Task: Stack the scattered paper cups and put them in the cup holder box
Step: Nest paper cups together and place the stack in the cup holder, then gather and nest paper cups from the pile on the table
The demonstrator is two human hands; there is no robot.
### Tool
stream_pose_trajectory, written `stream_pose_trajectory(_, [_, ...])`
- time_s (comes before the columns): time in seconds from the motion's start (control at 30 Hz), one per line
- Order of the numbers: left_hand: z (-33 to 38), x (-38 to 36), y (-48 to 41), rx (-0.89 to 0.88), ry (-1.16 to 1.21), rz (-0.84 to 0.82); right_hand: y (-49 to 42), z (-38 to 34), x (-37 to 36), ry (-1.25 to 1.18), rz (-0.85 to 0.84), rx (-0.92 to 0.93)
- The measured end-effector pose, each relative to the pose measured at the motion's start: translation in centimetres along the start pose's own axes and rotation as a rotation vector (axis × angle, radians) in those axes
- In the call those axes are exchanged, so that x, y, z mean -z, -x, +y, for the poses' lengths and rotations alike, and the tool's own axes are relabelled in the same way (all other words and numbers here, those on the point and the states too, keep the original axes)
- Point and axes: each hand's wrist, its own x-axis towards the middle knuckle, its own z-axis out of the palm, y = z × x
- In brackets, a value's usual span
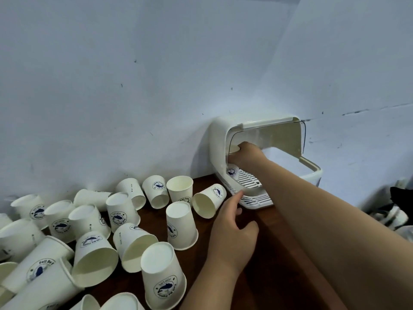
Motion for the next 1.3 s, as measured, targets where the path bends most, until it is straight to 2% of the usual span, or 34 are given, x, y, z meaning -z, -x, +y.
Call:
stream_pose_trajectory(0.4, [0.0,-0.2,0.1,0.017,-0.009,0.007,3.6,0.3,1.9,0.015,-0.022,-0.003])
stream_pose_trajectory(0.6, [2.3,0.1,2.0,0.037,-0.060,0.131,9.9,0.9,5.6,-0.069,0.055,0.040])
stream_pose_trajectory(0.77, [6.6,2.3,6.4,0.104,-0.102,0.175,16.2,-0.3,8.1,-0.248,0.046,0.065])
stream_pose_trajectory(0.97, [11.3,10.2,15.2,0.024,-0.204,0.245,24.5,-4.8,7.0,-0.535,-0.078,0.057])
stream_pose_trajectory(1.03, [11.1,14.1,18.1,-0.018,-0.301,0.305,27.9,-6.3,5.9,-0.523,-0.135,0.121])
stream_pose_trajectory(1.13, [10.0,20.3,22.0,-0.023,-0.602,0.315,32.5,-8.1,4.3,-0.457,-0.268,0.287])
stream_pose_trajectory(1.23, [8.4,24.8,24.4,0.055,-0.919,0.166,36.1,-9.4,2.2,-0.311,-0.365,0.442])
stream_pose_trajectory(1.3, [7.4,26.0,25.0,0.084,-1.049,0.057,37.3,-10.0,0.6,-0.202,-0.377,0.512])
